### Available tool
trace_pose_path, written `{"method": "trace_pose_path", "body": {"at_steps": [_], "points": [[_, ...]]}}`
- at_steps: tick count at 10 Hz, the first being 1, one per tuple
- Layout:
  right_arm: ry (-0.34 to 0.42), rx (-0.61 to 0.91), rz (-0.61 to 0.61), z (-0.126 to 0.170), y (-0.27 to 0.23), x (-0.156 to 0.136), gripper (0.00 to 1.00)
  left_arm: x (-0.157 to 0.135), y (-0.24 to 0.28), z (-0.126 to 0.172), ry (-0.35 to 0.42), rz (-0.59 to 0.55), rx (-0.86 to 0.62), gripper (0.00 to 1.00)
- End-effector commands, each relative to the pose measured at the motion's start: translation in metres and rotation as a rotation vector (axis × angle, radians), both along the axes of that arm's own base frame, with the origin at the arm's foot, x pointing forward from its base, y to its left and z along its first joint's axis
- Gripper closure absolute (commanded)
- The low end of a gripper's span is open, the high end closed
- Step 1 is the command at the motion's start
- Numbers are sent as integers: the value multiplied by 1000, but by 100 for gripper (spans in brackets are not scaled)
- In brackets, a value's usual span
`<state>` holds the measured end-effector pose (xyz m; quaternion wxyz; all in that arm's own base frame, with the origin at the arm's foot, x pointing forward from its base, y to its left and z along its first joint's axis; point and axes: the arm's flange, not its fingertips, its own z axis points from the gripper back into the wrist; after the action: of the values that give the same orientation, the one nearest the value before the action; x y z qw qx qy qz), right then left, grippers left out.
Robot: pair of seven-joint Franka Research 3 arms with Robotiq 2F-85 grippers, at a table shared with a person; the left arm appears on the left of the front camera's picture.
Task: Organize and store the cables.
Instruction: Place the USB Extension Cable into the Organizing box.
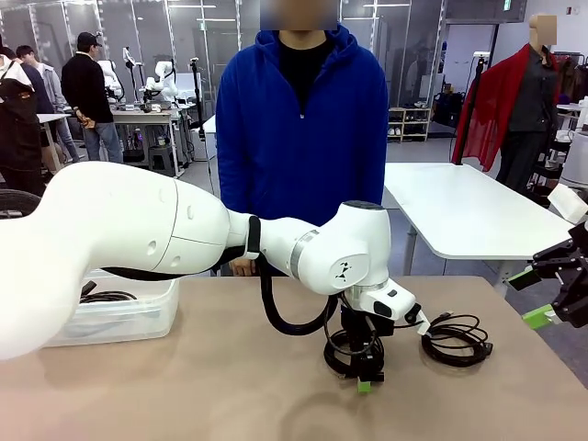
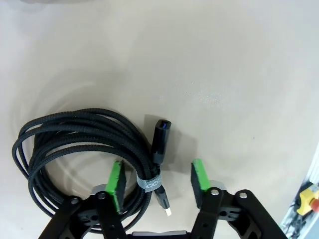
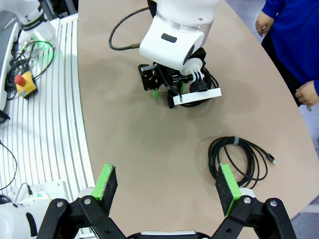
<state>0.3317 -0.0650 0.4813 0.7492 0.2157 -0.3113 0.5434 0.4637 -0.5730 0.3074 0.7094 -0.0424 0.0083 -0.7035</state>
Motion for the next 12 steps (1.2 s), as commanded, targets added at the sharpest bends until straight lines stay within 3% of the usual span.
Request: {"method": "trace_pose_path", "body": {"at_steps": [1, 2, 7, 12], "points": [[2, 14, 0, -1, 1, -1, 0, -3, -5, 3, 1, -11, 37, 84], [2, 14, 0, -1, 1, -1, 0, -4, -4, 4, -2, 2, 54, 100], [2, 14, 0, -1, 1, -1, 0, -8, -3, 13, -18, 9, 65, 100], [2, 14, 0, -1, 1, -1, 0, -30, 11, 73, -47, -3, 69, 100]]}}
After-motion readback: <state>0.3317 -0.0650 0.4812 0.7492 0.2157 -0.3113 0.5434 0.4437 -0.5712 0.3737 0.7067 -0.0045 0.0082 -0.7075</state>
